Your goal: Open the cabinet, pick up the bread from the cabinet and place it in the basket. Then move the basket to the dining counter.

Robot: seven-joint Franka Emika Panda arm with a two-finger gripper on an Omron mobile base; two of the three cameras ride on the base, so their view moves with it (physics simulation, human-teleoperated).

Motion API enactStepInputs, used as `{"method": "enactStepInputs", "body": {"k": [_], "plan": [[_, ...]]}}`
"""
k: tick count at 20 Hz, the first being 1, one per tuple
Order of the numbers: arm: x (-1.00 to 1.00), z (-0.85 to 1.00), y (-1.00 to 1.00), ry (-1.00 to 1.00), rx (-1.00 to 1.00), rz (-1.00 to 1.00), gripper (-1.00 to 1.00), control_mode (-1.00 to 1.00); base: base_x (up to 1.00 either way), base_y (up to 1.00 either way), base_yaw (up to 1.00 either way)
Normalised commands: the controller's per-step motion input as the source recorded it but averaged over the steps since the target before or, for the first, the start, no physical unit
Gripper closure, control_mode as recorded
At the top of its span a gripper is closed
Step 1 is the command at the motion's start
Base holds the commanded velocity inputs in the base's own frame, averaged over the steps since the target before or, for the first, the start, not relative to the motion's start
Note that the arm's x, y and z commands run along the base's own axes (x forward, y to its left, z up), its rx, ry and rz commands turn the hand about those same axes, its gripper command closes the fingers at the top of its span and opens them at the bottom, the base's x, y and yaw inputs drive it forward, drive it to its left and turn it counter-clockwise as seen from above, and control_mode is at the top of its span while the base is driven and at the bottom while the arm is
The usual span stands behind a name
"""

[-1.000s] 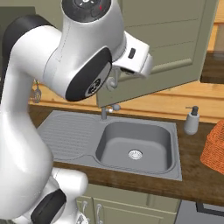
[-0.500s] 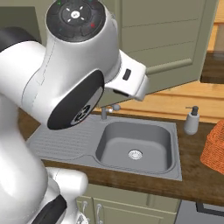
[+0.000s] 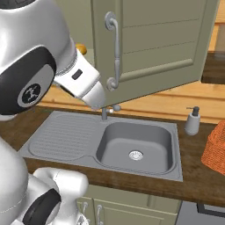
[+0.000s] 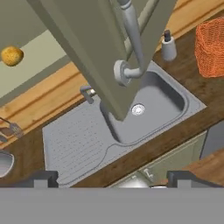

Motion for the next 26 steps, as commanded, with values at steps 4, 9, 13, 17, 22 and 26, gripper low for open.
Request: {"method": "enactStepInputs", "body": {"k": [4,9,13,17,22,26], "plan": [[-0.09,0.00,0.65,0.05,0.18,-0.25,-1.00,-1.00,0.00,0.00,0.00],[0.05,0.00,0.51,0.03,0.19,-0.29,-1.00,-1.00,0.00,0.00,0.00],[0.85,-0.13,0.32,0.00,0.16,-0.27,-1.00,-1.00,0.00,0.00,0.00],[1.00,-0.18,0.23,-0.06,0.09,-0.33,-1.00,-1.00,0.00,0.00,0.00],[0.97,-0.30,0.05,-0.12,0.06,-0.47,-1.00,-1.00,0.00,0.00,0.00],[0.84,-0.36,-0.05,-0.22,0.03,-0.53,-1.00,-1.00,0.00,0.00,0.00]]}}
